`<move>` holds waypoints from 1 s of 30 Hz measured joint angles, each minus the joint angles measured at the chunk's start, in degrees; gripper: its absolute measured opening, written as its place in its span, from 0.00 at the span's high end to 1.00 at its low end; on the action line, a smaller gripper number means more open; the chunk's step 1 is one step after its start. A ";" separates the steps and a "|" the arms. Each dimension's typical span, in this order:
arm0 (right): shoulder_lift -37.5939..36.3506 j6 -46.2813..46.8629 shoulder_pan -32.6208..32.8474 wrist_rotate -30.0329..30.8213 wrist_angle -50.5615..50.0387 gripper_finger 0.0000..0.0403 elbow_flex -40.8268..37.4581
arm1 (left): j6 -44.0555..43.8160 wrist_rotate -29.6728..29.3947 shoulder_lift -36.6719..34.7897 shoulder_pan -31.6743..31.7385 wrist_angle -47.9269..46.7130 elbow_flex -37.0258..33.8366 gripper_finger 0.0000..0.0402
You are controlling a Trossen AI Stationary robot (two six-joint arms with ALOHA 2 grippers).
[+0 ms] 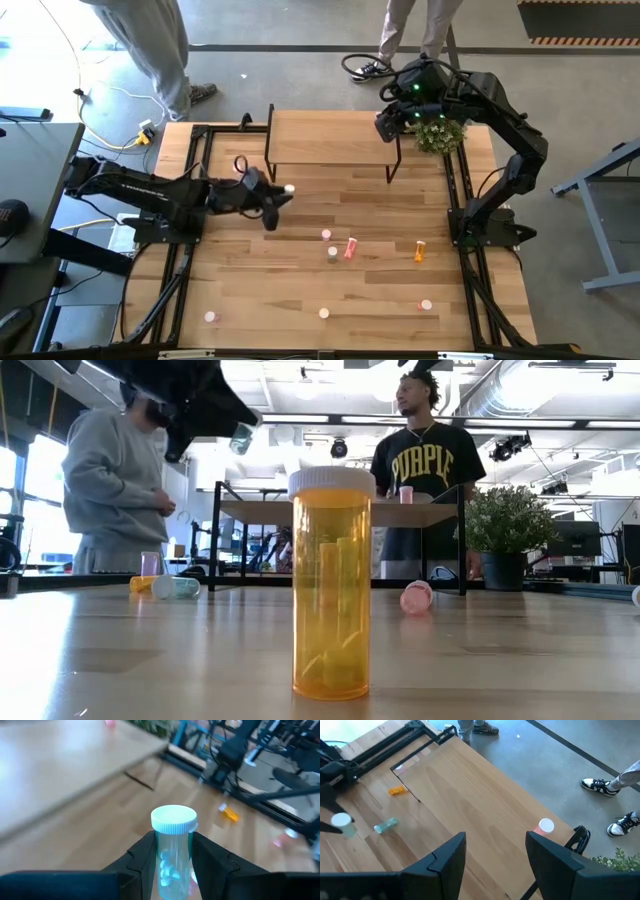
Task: Pick and place medicine bottles onto shelf by color
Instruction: Put the top left blue pill bottle on the shelf
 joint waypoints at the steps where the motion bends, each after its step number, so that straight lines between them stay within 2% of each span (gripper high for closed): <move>1: 0.00 -0.01 0.01 0.00 0.43 0.51 0.00 | 2.09 -0.81 0.00 0.44 0.73 0.00 0.74; 9: 0.00 0.00 0.00 0.02 5.55 0.51 -0.02 | 16.04 -9.38 0.04 3.36 6.23 0.00 0.74; 12: 0.00 0.00 0.01 0.02 8.35 0.51 -0.02 | 19.89 -10.56 0.22 4.78 9.21 0.00 0.74; 19: 0.04 0.00 0.00 0.02 13.00 0.51 -0.02 | 26.77 -10.54 3.16 8.90 16.99 0.00 0.74; 26: 0.48 -0.76 -0.02 -0.25 14.56 0.51 -0.02 | 26.42 -9.53 7.93 13.10 26.07 0.00 0.74; 30: 1.40 -3.80 -0.45 -5.52 17.07 0.51 -0.02 | 29.16 -5.74 9.98 14.15 33.49 0.00 0.74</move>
